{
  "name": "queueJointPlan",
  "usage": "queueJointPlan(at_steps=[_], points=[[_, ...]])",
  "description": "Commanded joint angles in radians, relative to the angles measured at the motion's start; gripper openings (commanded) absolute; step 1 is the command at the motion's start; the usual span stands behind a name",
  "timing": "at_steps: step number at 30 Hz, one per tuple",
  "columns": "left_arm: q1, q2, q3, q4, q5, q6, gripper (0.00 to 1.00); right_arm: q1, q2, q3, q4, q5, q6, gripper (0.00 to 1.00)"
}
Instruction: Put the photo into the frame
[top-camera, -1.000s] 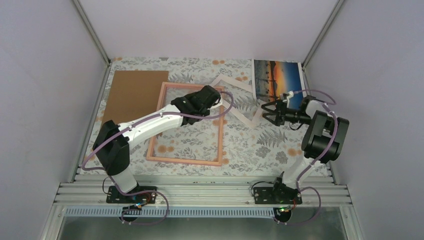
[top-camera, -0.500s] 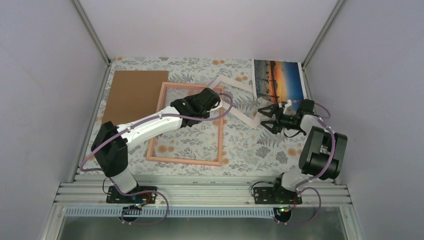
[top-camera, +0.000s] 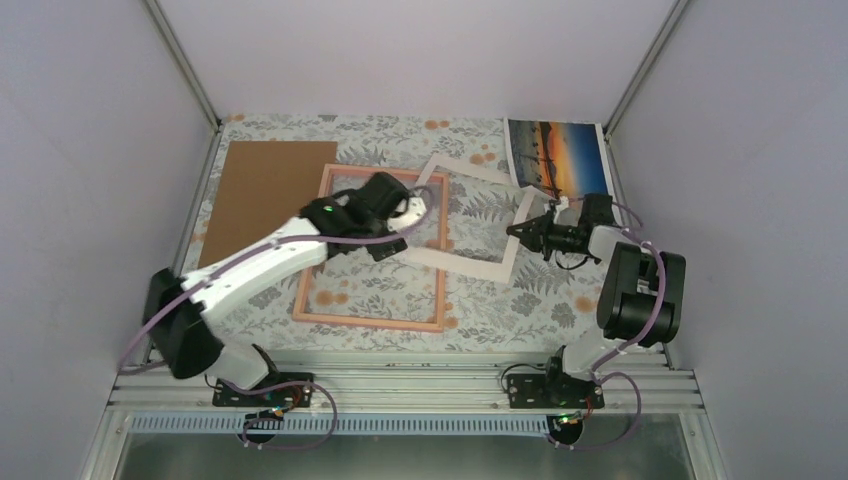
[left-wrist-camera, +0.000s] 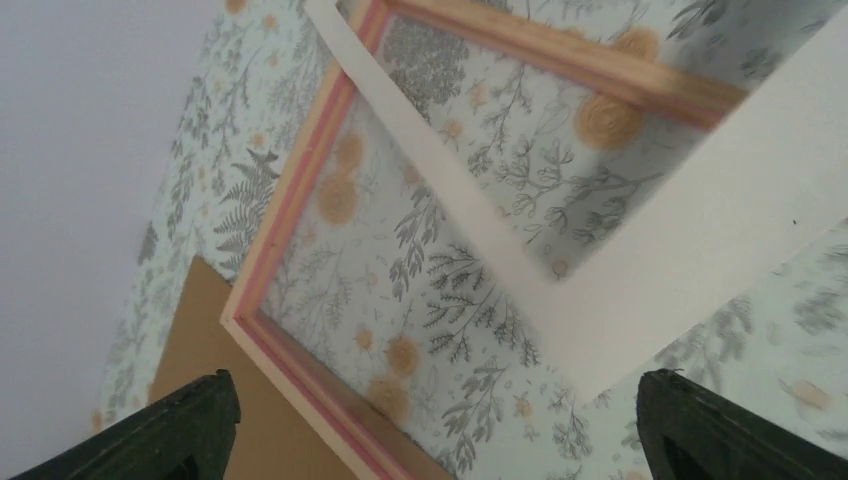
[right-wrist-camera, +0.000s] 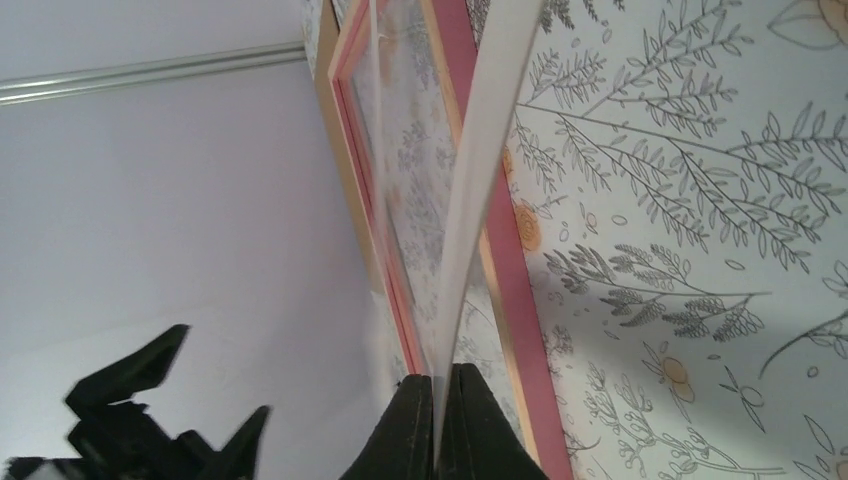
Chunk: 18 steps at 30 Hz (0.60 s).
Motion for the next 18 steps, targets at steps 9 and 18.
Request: queueJointPlan(at_steps=[9, 18], points=[[0.436, -0.135, 0.027, -0.135, 0.739, -0.164, 1.00, 0.074, -0.003, -0.090, -0.044, -0.022, -0.298, 0.04], [0.582, 0.150, 0.069, 0.038, 1.131, -0.315, 0.88, 0.076, 0.124, -0.014, -0.146, 0.111, -0.468, 0.04]])
